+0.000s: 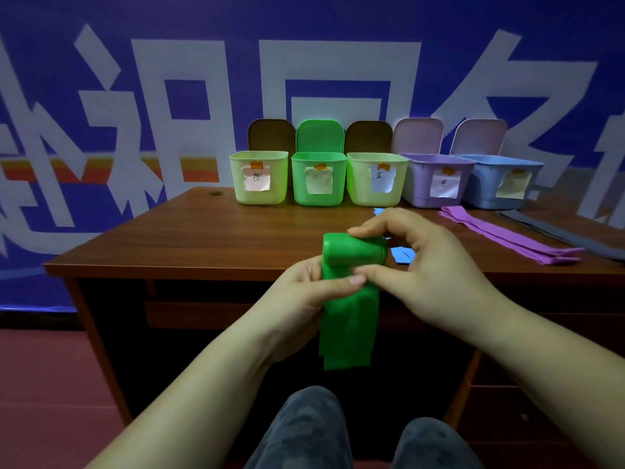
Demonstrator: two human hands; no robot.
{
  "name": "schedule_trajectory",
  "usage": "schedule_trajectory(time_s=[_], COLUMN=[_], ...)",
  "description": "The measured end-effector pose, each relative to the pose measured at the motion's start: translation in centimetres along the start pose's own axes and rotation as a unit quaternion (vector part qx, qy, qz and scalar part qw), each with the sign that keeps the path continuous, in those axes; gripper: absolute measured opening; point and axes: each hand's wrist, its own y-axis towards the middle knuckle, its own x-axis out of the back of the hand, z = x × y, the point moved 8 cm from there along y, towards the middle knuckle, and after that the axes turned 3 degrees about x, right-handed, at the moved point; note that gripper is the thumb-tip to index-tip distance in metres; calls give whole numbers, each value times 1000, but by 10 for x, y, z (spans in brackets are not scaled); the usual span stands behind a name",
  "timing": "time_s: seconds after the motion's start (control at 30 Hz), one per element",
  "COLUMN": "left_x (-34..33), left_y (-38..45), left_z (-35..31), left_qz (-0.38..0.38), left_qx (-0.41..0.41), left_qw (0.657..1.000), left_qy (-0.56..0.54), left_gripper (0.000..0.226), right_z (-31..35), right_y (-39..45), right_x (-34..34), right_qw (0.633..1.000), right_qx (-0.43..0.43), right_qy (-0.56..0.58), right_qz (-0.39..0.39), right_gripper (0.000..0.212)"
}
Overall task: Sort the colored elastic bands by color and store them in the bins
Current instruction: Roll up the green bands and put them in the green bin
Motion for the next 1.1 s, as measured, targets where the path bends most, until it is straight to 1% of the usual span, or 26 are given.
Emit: schedule_trajectory(time_s=[0.03,0.07,0.13,0.17,0.23,0.3,0.33,0.4,0.43,0.47,0.5,0.53,0.6,0.67,0.73,0.8,0.97,1.03,1.1], left_x=[0,1,6,7,6,7,8,6,4,3,3,4,8,8,9,10,10,11,11], left_y=[0,-1,-1,-1,-3,-5,-7,-9,-10,-10,-11,-11,-10,-11,-11,-11,-9,-10,-10], left_z=[-1,-2,-3,-3,-5,-8,-9,-11,-11,-11,-10,-9,-7,-8,-8,-8,-14,-15,-16], left_qz=[-7,-21,-54,-57,-38,-17,-7,19,35,50,60,63,55,31,-5,-30,-40,-35,-22], left_qx=[4,9,18,18,18,23,29,44,49,48,46,41,33,36,46,55,32,33,36], left_qw=[1000,1000,998,998,999,999,999,999,998,997,996,996,997,998,999,998,999,999,999], left_qy=[2,5,11,7,-11,-16,-16,-24,-33,-45,-50,-48,-40,-33,-25,-21,-9,-9,-7], left_gripper=[13,17,32,34,26,21,20,15,21,35,48,55,60,54,38,39,36,31,21], right_z=[2,3,6,6,0,-7,-8,-4,0,4,7,9,11,10,8,9,12,12,9], right_y=[0,0,0,0,0,-1,-1,0,0,0,0,0,0,0,-1,-2,1,1,2], right_x=[-1,-2,-4,-5,-10,-15,-15,-14,-14,-14,-14,-15,-17,-18,-17,-18,-14,-15,-13], right_qw=[1000,1000,999,999,998,991,990,994,995,995,996,997,998,998,998,998,999,999,998], right_qx=[11,20,35,32,-8,-67,-77,-52,-34,-17,-5,3,10,11,12,17,35,32,8], right_qy=[-6,-11,-28,-32,-1,62,68,23,-8,-27,-30,-22,-3,13,20,25,5,-6,-4], right_qz=[-2,-4,2,16,64,94,97,96,94,90,83,78,69,60,53,49,22,41,63], right_gripper=[34,33,33,34,41,53,53,42,36,34,34,34,34,35,34,34,36,39,48])
